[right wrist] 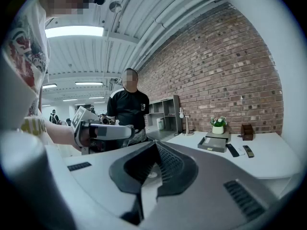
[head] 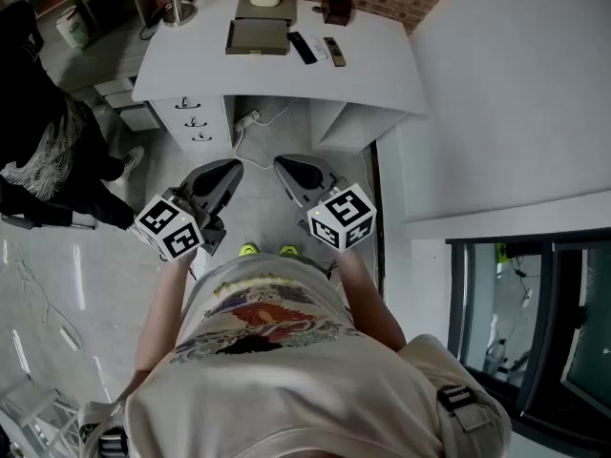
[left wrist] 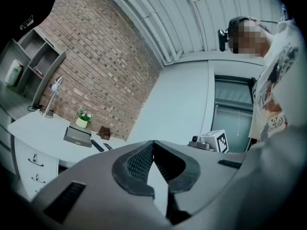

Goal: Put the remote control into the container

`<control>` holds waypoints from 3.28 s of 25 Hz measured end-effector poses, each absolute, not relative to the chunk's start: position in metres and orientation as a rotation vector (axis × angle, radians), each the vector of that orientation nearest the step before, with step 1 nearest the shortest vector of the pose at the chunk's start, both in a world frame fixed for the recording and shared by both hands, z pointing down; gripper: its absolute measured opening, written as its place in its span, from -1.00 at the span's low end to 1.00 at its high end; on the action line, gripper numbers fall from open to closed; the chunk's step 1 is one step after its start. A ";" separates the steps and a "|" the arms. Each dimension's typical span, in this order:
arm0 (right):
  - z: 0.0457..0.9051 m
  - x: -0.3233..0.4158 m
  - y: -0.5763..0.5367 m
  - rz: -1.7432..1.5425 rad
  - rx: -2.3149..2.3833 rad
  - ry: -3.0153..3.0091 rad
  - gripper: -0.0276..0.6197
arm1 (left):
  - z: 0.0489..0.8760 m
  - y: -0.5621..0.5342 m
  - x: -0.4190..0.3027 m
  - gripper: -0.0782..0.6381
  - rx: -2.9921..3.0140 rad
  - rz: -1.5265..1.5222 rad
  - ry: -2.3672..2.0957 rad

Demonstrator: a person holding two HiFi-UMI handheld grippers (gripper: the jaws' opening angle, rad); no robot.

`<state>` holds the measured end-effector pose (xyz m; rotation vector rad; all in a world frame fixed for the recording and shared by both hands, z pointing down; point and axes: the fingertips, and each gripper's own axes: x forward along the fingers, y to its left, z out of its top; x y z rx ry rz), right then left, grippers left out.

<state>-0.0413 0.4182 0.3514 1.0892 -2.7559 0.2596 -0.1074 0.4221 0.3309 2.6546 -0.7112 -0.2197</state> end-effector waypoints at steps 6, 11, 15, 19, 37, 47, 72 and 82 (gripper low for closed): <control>0.355 -0.042 0.419 0.270 1.082 -2.754 -0.88 | 0.334 0.422 -0.106 -0.77 2.656 -0.226 -0.704; 0.358 -0.041 0.417 0.268 1.081 -2.736 -0.88 | 0.338 0.422 -0.104 -0.77 2.647 -0.215 -0.691; 0.356 -0.042 0.414 0.248 1.081 -2.739 -0.88 | 0.339 0.419 -0.102 -0.77 2.652 -0.215 -0.686; 0.352 -0.045 0.412 0.215 1.087 -2.737 -0.88 | 0.336 0.416 -0.099 -0.77 2.684 -0.193 -0.688; 0.368 -0.052 0.404 0.257 1.124 -2.664 -0.88 | 0.352 0.410 -0.104 -0.77 2.662 -0.167 -0.612; 0.383 -0.053 0.400 0.282 1.115 -2.601 -0.88 | 0.369 0.401 -0.110 -0.76 2.593 -0.198 -0.581; 0.402 -0.010 0.210 0.312 0.922 -2.667 -0.88 | 0.379 0.232 -0.071 -0.76 2.564 -0.082 -0.801; 0.412 0.025 0.134 0.352 0.833 -2.689 -0.88 | 0.379 0.158 -0.035 -0.76 2.550 -0.058 -0.872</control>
